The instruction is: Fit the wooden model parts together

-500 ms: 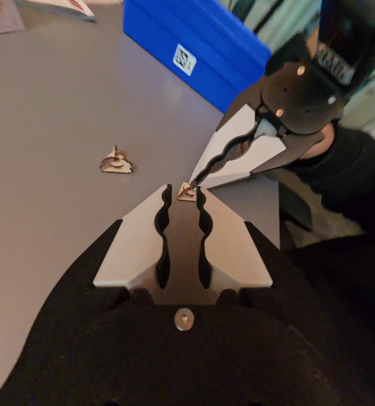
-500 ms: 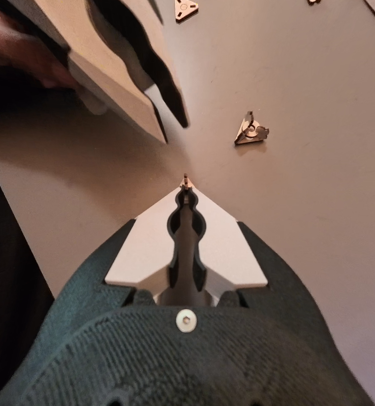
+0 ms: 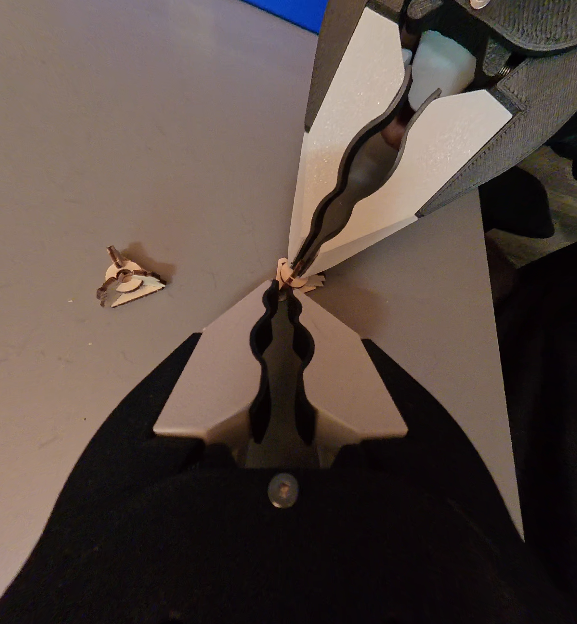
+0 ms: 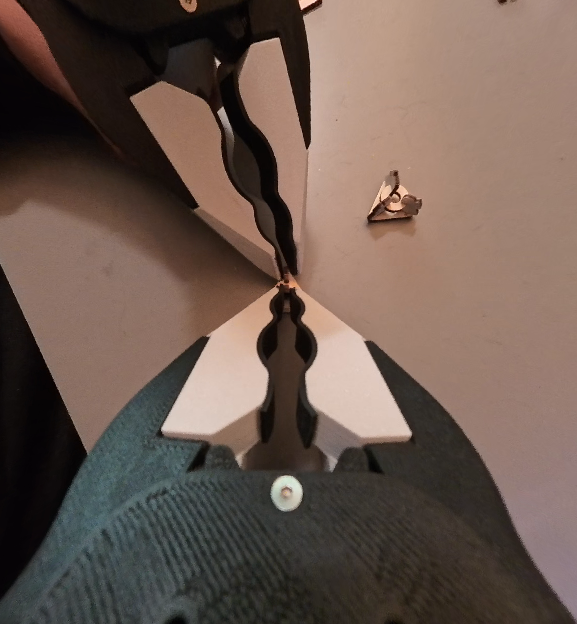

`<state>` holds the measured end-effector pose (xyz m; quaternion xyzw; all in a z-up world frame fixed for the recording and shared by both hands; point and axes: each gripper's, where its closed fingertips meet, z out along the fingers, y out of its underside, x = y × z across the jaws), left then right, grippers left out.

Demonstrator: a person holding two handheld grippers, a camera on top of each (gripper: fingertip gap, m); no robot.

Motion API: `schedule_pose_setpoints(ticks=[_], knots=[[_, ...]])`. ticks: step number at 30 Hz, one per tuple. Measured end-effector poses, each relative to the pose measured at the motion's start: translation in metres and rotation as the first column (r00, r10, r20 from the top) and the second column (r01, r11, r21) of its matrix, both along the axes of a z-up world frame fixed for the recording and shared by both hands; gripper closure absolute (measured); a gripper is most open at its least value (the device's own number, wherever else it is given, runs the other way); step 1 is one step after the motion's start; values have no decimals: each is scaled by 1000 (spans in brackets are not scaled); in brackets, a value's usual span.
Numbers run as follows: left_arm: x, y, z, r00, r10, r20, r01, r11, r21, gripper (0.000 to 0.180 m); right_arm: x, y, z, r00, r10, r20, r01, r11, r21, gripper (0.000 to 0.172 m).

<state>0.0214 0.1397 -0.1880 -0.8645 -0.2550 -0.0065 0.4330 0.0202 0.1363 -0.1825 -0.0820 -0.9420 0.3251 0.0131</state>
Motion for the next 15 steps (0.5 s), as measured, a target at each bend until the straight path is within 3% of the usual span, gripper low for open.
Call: schedule_pose_setpoints(ticks=[10,15], knots=[[2,3,-1,997,-1,-74,-4,998,-59,180,-2,9,10,995,-85,-49,80,993,-86,166],[2,5,-1,999,7,-45,-10,998,-67,180,2,22,12,983,-159,-89,146,980,-133,165]])
